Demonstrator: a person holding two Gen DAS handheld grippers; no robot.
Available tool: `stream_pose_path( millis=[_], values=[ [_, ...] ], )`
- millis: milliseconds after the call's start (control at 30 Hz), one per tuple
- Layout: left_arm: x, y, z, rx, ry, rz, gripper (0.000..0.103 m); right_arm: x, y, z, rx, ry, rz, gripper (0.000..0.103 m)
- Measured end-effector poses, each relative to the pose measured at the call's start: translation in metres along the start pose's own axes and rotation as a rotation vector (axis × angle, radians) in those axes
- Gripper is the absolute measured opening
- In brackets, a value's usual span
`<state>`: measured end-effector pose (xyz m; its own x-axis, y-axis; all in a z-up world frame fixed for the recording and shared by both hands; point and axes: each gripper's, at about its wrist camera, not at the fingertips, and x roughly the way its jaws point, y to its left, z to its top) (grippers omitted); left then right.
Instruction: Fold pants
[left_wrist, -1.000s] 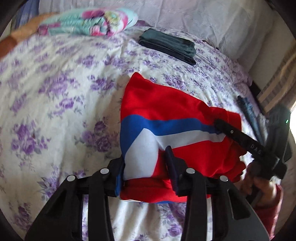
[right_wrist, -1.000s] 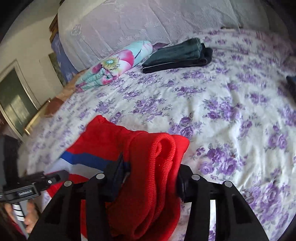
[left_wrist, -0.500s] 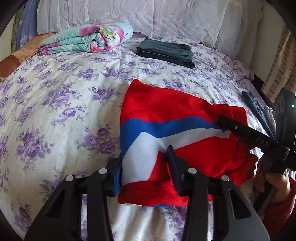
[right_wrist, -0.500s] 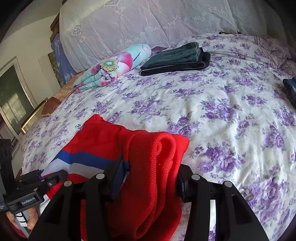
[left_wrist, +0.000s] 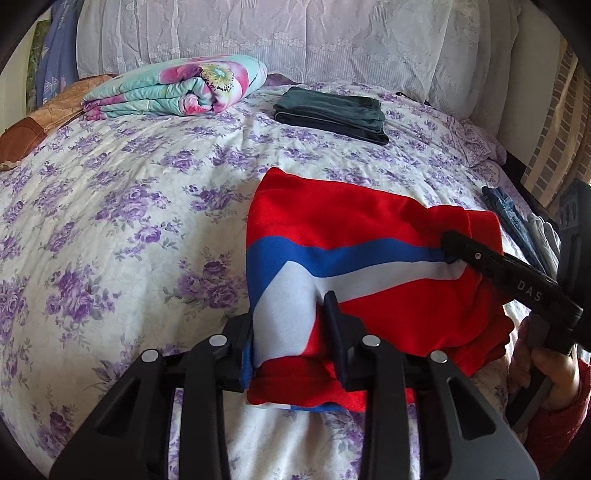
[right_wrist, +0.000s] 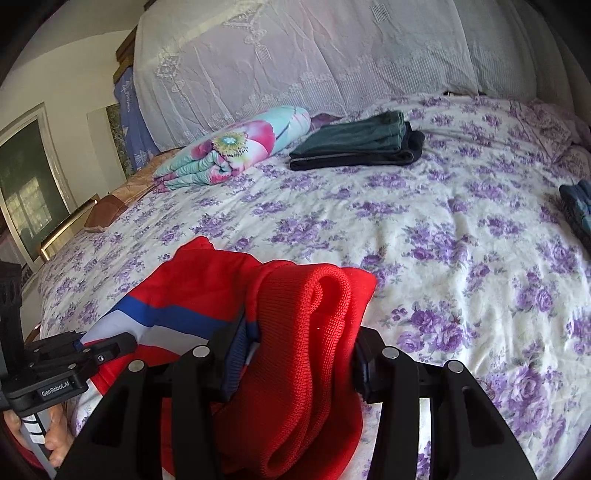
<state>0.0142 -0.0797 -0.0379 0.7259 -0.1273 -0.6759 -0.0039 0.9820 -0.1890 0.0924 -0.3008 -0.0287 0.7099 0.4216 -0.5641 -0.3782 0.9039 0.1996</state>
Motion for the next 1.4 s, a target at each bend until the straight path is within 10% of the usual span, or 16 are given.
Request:
stream_pose_path(
  millis=[800, 1400],
  values=[
    [0.005, -0.029, 0.075, 0.144, -0.136, 0.048, 0.025, -0.004, 0.003, 0.063, -0.074, -0.079, -0.002, 0.046],
    [0.203, -0.039, 0.376, 0.139, -0.188, 0.081, 0.027, 0.193, -0.105, 0.325, 0.018, -0.132, -0.121, 0.045]
  ],
)
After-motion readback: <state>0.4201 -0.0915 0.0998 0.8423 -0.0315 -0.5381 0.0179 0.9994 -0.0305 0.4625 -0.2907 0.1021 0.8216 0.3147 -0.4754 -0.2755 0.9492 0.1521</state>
